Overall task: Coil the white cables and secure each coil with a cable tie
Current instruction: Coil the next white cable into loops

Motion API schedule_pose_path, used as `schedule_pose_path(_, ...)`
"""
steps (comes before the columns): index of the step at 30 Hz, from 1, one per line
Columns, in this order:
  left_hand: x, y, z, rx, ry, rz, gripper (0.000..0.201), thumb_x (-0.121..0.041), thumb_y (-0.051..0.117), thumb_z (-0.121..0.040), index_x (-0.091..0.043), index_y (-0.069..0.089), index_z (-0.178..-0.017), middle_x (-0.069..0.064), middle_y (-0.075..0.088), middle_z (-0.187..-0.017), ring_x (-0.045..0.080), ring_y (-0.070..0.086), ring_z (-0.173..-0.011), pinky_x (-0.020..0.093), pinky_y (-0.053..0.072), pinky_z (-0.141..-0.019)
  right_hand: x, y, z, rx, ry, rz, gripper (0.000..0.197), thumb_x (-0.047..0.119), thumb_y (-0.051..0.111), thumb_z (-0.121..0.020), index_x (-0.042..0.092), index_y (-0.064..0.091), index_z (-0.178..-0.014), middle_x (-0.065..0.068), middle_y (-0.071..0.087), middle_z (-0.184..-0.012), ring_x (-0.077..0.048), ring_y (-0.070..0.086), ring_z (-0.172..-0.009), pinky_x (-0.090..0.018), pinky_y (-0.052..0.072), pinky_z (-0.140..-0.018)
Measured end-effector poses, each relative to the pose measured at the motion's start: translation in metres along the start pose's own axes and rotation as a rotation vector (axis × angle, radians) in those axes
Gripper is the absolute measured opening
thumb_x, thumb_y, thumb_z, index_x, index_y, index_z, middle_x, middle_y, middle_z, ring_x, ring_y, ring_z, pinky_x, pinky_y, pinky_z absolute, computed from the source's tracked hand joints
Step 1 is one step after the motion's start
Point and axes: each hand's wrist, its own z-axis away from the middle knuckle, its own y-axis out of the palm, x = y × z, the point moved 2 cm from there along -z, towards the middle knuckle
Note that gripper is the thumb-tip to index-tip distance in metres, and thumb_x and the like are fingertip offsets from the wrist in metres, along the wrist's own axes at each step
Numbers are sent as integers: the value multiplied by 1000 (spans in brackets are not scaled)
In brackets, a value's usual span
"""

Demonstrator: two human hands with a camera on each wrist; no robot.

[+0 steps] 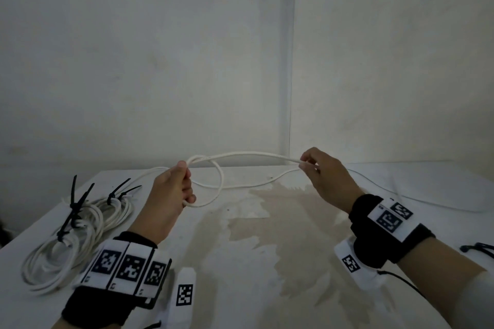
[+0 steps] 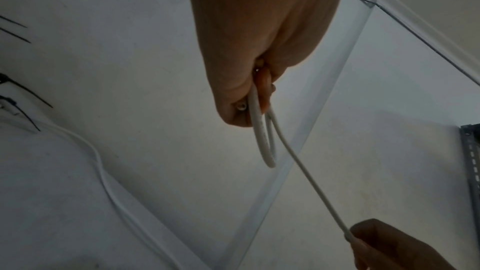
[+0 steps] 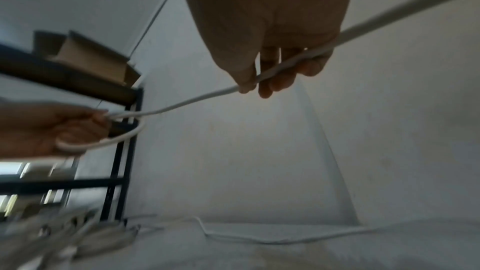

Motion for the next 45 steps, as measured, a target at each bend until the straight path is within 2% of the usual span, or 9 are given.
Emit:
schedule_pose_path(3,0,2,0,-16,-9,25,35,-20,35,-99,-14,41,-66,-12,28,-38,3,24,-33,23,26,-48,14,11,-7,-66,-306,384,14,9,49,-91,3,58,-82,-11,55,-76,-30,55,-64,-35,42,-55)
schedule_pose_path(7,-2,3,-5,-33,19,-14,35,-19,33,-99,-14,40,-65,-13,28,-37,3,24,-33,27,24,-53,36,35,0,-9,-638,640,15,-3,66,-55,10,61,-63,-5,55,-61,-21,53,-47,-21,38,-41)
schedule_pose_path(16,1,22,-3,29,76,-179,35,-19,33,-99,-13,40,-65,-8,30,-46,4,29,-39,23,30,-49,98,64,20,-72,-1028,508,49,5,24,-95,12,65,-69,0,56,-62,-18,49,-55,-25,35,-51)
schedule_pose_path(21,4,27,2,72,60,-262,33,-16,33,-98,-12,39,-65,-3,28,-53,4,29,-40,15,31,-40,114,67,23,-96,-998,333,43,1,28,-95,8,66,-76,-3,55,-63,-17,43,-59,-26,33,-54)
schedule_pose_path(24,6,26,6,121,89,-334,33,-13,33,-96,-12,37,-64,0,30,-56,5,29,-43,16,29,-42,114,68,23,-87,-1007,217,21,-13,52,-74,3,64,-80,-8,56,-67,-18,34,-65,-27,33,-59)
schedule_pose_path(28,9,31,14,224,70,-298,30,-11,32,-96,-7,49,-70,11,44,-65,17,44,-62,28,36,-58,120,59,19,-14,-838,-32,3,-4,59,-78,-2,61,-77,-13,58,-70,-16,37,-68,-23,34,-64)
schedule_pose_path(37,12,45,27,312,-139,-89,33,-17,35,-96,-12,42,-65,-5,28,-51,8,25,-40,20,29,-41,108,41,7,73,-551,-248,12,10,69,-77,1,62,-75,5,45,-80,-2,43,-58,-12,40,-61)
schedule_pose_path(42,6,46,28,330,-155,-82,35,-17,33,-96,-12,42,-63,-5,30,-46,7,23,-36,20,24,-40,99,27,0,80,-447,-367,14,18,70,-78,5,70,-84,-4,57,-76,-5,51,-66,-9,38,-63)
schedule_pose_path(45,4,45,29,336,-150,-108,36,-18,32,-96,-11,43,-62,-5,30,-45,6,22,-34,19,24,-38,94,25,-4,83,-437,-354,18,19,65,-80,4,71,-88,10,51,-71,3,50,-66,-6,35,-63)
